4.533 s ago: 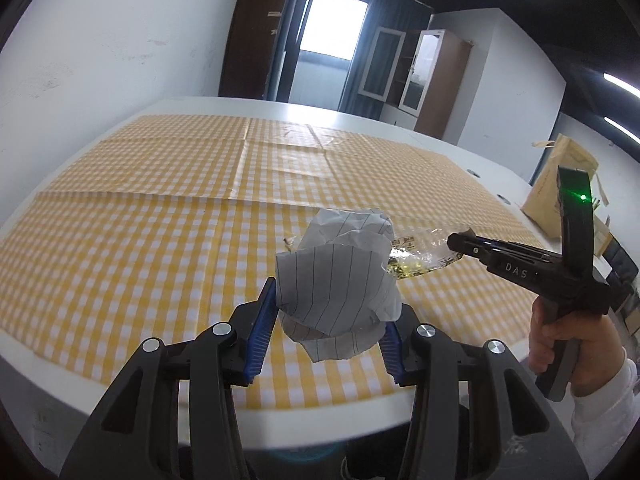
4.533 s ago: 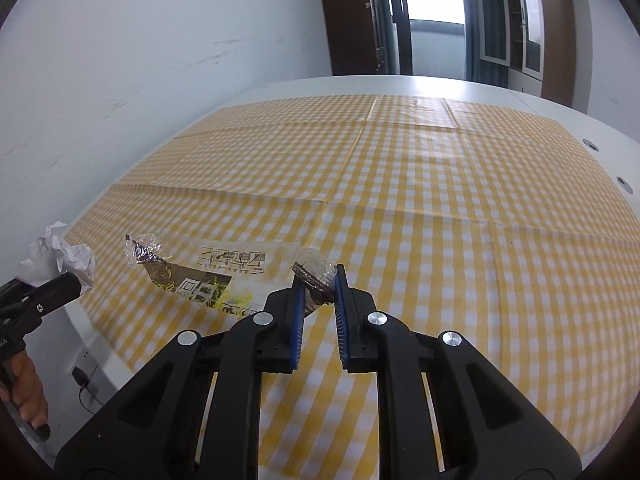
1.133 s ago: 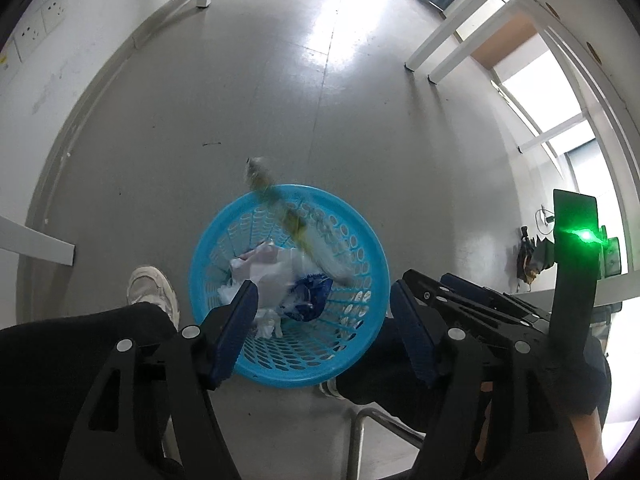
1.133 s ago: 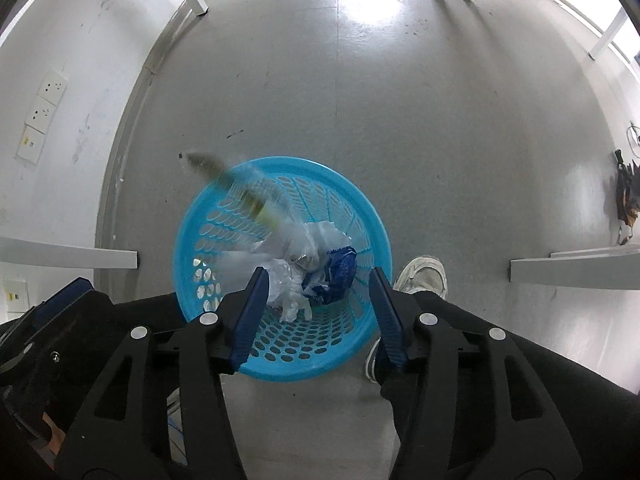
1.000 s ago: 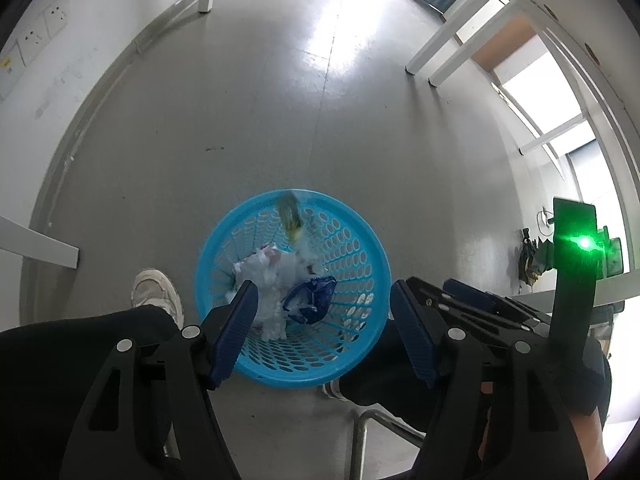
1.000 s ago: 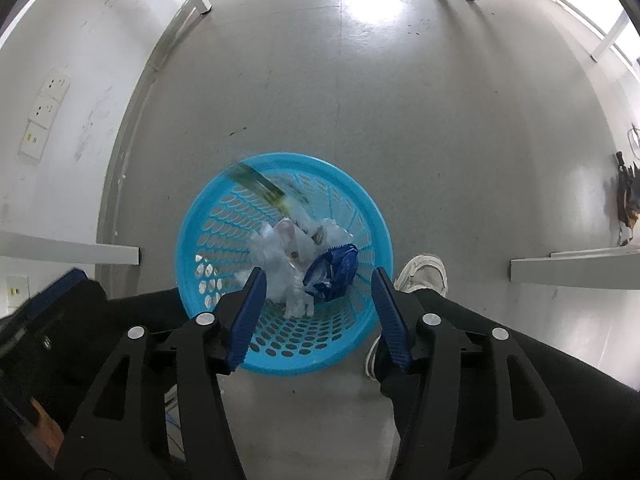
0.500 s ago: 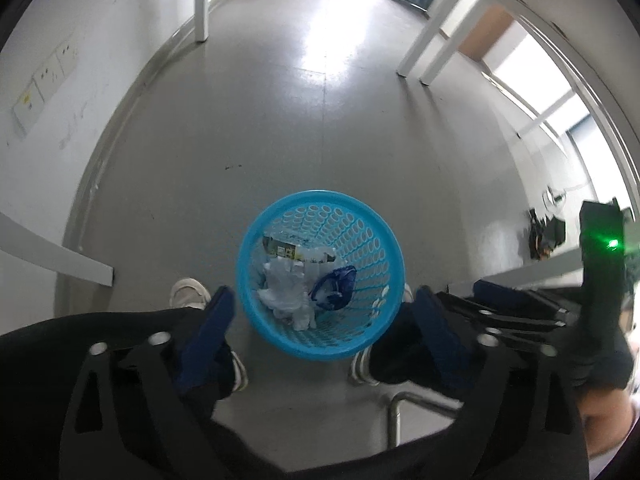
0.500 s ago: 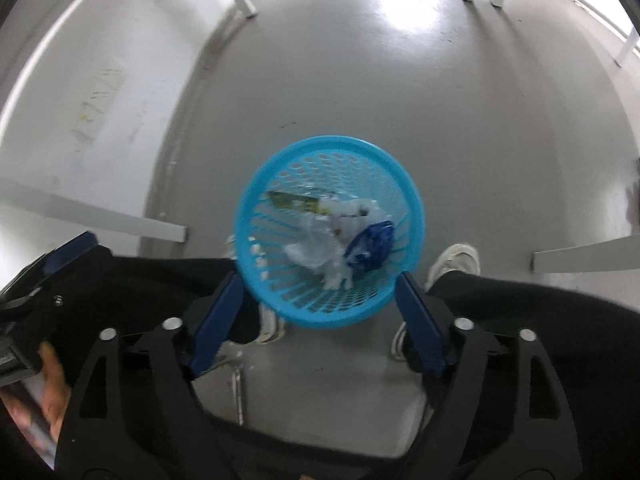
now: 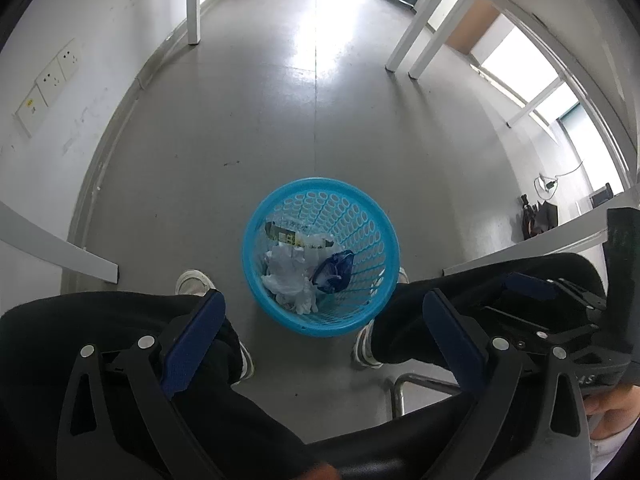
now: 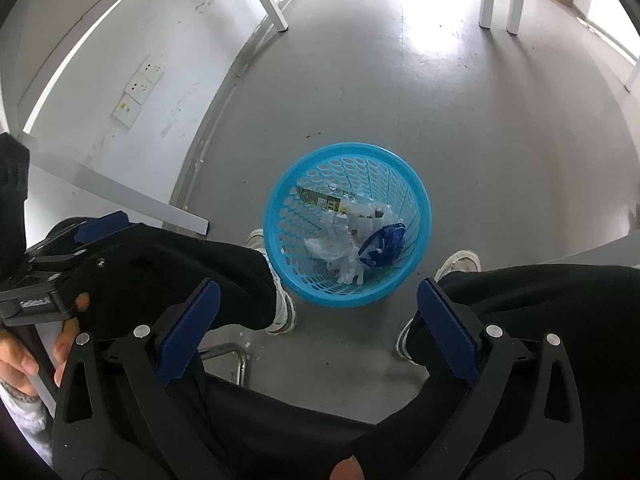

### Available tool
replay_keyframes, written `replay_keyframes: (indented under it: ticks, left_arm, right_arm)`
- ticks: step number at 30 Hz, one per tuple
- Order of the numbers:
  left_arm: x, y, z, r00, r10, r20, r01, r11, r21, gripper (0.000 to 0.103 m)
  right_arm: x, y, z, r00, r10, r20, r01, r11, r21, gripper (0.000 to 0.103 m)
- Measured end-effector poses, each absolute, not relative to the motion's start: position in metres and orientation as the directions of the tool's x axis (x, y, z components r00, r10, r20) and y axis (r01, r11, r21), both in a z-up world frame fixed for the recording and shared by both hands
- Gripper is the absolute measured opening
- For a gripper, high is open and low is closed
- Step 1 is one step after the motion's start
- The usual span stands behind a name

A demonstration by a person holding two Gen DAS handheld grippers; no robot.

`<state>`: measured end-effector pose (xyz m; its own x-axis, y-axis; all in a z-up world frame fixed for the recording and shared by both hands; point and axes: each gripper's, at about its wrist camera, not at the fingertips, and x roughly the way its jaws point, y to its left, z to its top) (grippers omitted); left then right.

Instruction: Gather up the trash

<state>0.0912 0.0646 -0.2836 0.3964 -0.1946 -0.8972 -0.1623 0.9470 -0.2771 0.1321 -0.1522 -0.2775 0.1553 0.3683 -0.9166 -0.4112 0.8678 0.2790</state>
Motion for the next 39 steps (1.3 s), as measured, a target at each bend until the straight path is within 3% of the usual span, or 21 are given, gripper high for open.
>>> replay_keyframes:
  ticks: [39]
  left_arm:
    - [0.0914, 0.0584, -0.2935, 0.356, -0.19, -0.915, -0.128, 0.96, -0.249, 0.097]
  right_arm:
    - [0.1414, -0.1529, -0.2869, 0.111, 0.381, -0.918, -0.389, 0.866, 0.313, 0.094]
